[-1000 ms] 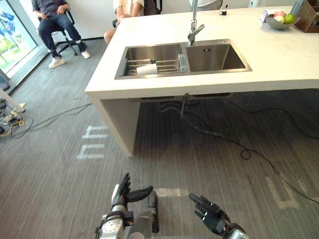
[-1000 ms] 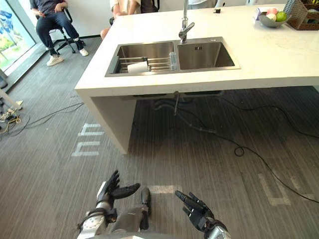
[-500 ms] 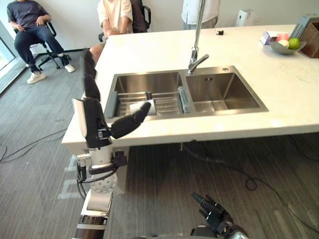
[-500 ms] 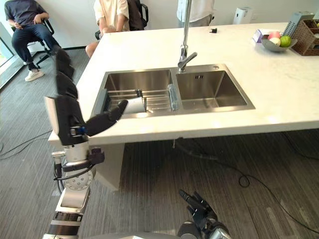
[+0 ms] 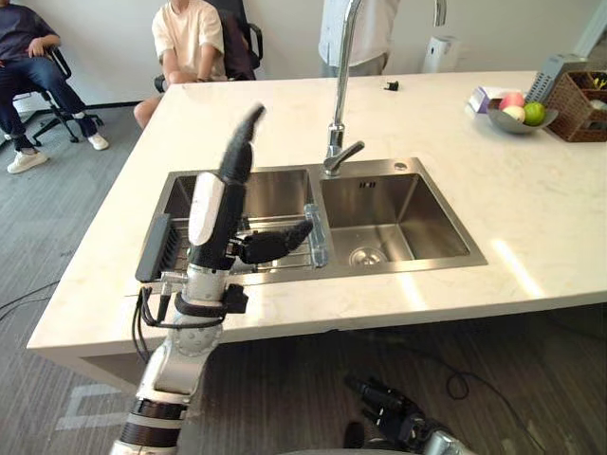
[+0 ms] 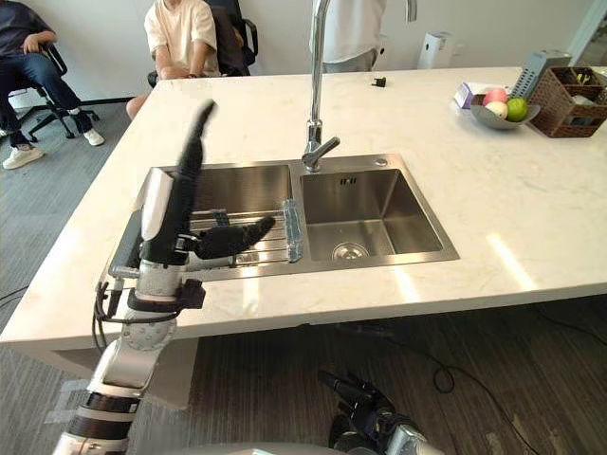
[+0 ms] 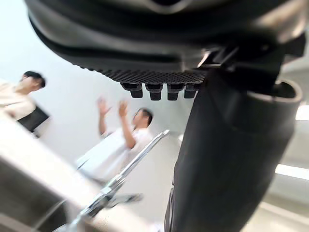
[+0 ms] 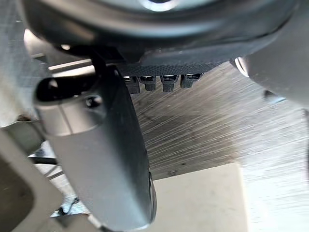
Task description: Walk over to the sink, pick up the cup, carry it to the dishwasher, place the cup inside the dishwasher, then close the dishwasher door
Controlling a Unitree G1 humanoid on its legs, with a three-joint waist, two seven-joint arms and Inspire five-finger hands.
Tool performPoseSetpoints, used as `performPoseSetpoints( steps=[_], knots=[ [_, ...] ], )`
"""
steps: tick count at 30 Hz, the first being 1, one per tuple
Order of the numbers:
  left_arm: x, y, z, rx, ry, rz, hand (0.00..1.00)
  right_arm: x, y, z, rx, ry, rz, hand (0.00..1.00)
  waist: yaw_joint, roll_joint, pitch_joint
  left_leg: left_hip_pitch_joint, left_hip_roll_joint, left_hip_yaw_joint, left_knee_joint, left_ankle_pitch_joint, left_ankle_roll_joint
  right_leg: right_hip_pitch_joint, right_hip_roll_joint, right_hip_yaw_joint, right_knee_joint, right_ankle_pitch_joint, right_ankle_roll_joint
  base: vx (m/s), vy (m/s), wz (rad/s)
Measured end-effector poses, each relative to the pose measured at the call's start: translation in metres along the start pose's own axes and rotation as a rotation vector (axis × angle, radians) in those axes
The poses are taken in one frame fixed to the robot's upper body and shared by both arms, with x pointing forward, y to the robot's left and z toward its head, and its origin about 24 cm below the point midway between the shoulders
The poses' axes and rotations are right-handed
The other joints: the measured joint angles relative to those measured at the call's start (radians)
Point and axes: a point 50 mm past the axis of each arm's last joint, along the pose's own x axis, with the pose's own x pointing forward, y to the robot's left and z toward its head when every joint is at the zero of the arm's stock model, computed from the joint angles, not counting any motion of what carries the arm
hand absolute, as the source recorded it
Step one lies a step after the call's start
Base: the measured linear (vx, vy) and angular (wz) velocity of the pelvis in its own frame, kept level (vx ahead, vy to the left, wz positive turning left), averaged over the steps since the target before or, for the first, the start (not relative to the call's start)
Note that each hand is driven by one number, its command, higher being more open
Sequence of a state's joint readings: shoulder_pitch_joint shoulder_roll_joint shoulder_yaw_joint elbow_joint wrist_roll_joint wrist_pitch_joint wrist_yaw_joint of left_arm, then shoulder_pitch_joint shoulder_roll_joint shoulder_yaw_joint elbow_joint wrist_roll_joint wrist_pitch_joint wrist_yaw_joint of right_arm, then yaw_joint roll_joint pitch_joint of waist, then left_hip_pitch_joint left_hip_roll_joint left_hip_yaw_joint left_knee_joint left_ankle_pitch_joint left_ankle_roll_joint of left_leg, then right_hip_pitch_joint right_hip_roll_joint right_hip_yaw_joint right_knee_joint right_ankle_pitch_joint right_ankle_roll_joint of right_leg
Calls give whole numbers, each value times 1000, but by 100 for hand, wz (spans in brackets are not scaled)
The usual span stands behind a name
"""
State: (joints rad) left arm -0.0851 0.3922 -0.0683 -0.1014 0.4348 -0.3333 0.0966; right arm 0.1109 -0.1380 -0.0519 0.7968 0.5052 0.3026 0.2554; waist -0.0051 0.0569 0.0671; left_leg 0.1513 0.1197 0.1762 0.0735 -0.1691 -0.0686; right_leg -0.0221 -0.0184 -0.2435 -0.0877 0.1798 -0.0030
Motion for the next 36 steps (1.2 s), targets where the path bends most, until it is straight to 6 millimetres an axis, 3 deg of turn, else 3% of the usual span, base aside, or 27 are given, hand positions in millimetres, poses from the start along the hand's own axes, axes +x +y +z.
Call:
performPoseSetpoints(
  steps=[4, 7, 15, 19, 23, 29, 32, 36],
  knots=[
    [-9, 3, -35, 139, 191, -219, 100, -1, -2, 1, -11, 5, 16, 100, 2, 9, 4, 5, 0, 3, -6, 1, -2, 0, 1, 2, -5, 1, 0, 8, 49, -3],
    [-8, 14, -47, 204, 259, -302, 100, -2, -4, -1, -21, 12, 12, 100, 8, 9, 4, 12, -1, -2, -30, 12, -4, -1, 1, -4, -5, 0, 0, 9, 21, 6],
    [37, 47, -54, 293, 299, -286, 100, -1, -3, -1, -38, 8, 30, 100, 4, 9, 4, 17, -6, -3, -69, 33, -6, -15, -1, -7, -5, -1, 2, 14, 35, 1],
    [49, 62, -61, 295, 343, -295, 100, 1, -1, 1, -38, 13, 37, 100, -12, 10, 4, 20, -7, 2, -73, 34, -6, -17, -1, -4, -5, -2, 2, 15, 42, -3],
    [56, 69, -61, 328, 356, -363, 100, 1, -1, 0, -36, 15, 47, 100, -13, 10, 4, 23, -9, 8, -75, 34, -6, -17, -1, 3, -5, -2, 2, -8, 40, -4],
    [62, 75, -74, 234, 495, -684, 100, 0, -1, 2, -33, 11, 68, 100, -16, 13, 6, 23, -9, 27, -76, 33, -7, -27, 2, 21, -5, -1, 3, -14, 25, -9],
    [58, 88, -87, 215, 584, -747, 100, 0, 0, 4, -35, 2, 84, 100, -39, 21, 11, 21, -9, 31, -80, 33, -8, -33, 3, 26, -5, -1, 3, 5, 30, -7],
    [63, 101, -83, 203, 576, -742, 100, 0, 0, 5, -47, -6, 95, 100, -39, 23, 12, 21, -8, 37, -80, 31, -11, -37, 6, 30, -5, -1, 3, 28, 42, -4]
  ],
)
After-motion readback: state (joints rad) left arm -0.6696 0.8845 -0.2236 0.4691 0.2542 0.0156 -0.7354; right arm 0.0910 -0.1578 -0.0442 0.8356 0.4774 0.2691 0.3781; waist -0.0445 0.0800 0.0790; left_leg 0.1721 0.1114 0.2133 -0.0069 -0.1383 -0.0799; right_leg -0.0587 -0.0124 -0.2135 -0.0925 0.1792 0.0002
